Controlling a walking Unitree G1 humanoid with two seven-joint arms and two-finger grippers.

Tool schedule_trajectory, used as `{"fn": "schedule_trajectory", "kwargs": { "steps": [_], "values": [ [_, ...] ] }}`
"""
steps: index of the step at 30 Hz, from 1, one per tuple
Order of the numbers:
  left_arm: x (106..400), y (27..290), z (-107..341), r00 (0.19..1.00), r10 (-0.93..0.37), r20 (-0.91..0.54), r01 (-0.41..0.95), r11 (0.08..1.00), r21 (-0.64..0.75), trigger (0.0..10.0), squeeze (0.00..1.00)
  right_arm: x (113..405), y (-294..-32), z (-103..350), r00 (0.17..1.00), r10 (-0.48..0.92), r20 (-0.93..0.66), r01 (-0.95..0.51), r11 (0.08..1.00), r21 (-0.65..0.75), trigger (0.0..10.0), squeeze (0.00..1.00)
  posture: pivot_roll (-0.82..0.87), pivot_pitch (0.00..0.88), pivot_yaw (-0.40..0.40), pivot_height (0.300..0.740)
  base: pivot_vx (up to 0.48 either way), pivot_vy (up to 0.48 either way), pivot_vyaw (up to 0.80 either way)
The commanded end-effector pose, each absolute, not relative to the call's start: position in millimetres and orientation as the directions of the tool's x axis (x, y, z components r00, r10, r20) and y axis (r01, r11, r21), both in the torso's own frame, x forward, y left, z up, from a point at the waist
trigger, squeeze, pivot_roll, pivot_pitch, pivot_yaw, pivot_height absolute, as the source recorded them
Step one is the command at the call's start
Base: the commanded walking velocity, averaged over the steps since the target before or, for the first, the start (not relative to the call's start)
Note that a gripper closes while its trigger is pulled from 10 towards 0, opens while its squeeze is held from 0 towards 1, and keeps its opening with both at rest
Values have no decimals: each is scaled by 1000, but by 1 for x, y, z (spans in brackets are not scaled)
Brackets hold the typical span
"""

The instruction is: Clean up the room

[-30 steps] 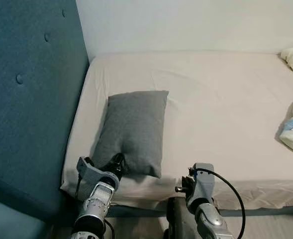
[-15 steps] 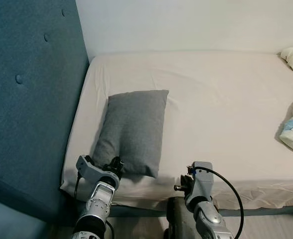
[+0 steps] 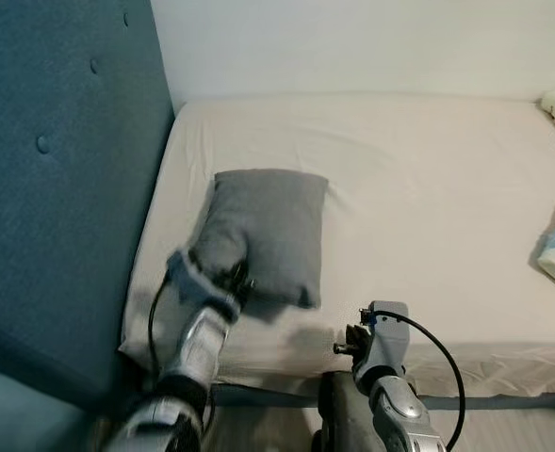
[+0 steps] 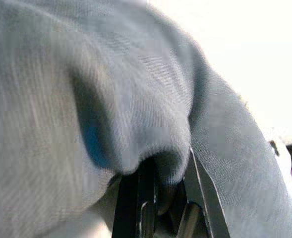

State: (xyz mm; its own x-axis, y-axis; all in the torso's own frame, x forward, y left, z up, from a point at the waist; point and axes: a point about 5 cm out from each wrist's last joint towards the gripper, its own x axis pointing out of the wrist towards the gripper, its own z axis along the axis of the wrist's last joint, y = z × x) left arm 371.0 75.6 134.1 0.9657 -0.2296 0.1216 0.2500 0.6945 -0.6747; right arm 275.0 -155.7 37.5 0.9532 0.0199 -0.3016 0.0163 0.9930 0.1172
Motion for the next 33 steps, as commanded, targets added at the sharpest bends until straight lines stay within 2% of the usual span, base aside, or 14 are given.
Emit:
{"fn": "schedule_trajectory", "kwargs": {
  "steps": [1, 4, 5, 6, 7, 9, 15, 18, 23, 25, 29, 32, 33],
  "values": [
    [370, 49, 146, 963, -229, 142, 265, 710, -653, 0, 0, 272, -156, 32, 948, 13, -318, 30, 991, 130, 10000, 0, -57, 269, -28, 585, 0, 0, 0],
    [376, 68, 147, 984, -125, 126, 177, 757, -629, 0, 0, 272, -156, 33, 949, 12, -315, 31, 991, 131, 10000, 0, -57, 270, -28, 585, 0, 0, 0],
    [376, 68, 147, 984, -125, 126, 177, 757, -629, 0, 0, 272, -156, 33, 949, 12, -315, 31, 991, 131, 10000, 0, -57, 270, -28, 585, 0, 0, 0],
    [378, 84, 146, 993, -52, 111, 110, 776, -621, 0, 0, 272, -156, 33, 949, 11, -314, 32, 991, 131, 10000, 0, -57, 271, -29, 585, 0, 0, 0],
    [378, 84, 146, 993, -52, 111, 110, 776, -621, 0, 0, 272, -156, 33, 949, 11, -314, 32, 991, 131, 10000, 0, -57, 271, -29, 585, 0, 0, 0],
    [378, 111, 141, 994, 65, 91, 3, 800, -600, 0, 0, 272, -157, 33, 950, 11, -311, 32, 991, 132, 10000, 0, -55, 267, -30, 585, 0, 0, 0],
    [370, 133, 129, 987, 131, 87, -62, 832, -552, 0, 0, 272, -157, 32, 951, 14, -310, 28, 991, 131, 10000, 0, -55, 263, -34, 585, 0, 0, 0],
    [364, 161, 116, 971, 230, 60, -173, 859, -481, 0, 0, 274, -158, 34, 953, 17, -303, 23, 991, 129, 10000, 0, -59, 259, -38, 585, 0, 0, 0],
    [363, 171, 116, 959, 276, 60, -220, 864, -453, 0, 0, 276, -158, 35, 954, 18, -299, 21, 992, 128, 10000, 0, -60, 259, -38, 585, 0, 0, 0],
    [359, 188, 112, 936, 350, 44, -300, 855, -423, 0, 0, 277, -160, 37, 956, 16, -291, 22, 992, 127, 10000, 0, -60, 255, -38, 585, 0, 0, 0],
    [354, 195, 105, 934, 356, 30, -315, 862, -398, 0, 0, 280, -162, 39, 960, 14, -280, 24, 991, 131, 10000, 0, -54, 255, -37, 585, 0, 0, 0],
    [343, 180, 81, 976, 215, -31, -212, 912, -352, 0, 0, 288, -166, 46, 967, 5, -253, 31, 990, 139, 10000, 0, -50, 255, -37, 585, 0, 0, 0],
    [343, 180, 81, 976, 215, -31, -212, 912, -352, 0, 0, 288, -166, 46, 967, 5, -253, 31, 990, 139, 10000, 0, -50, 255, -37, 585, 0, 0, 0]
  ]
}}
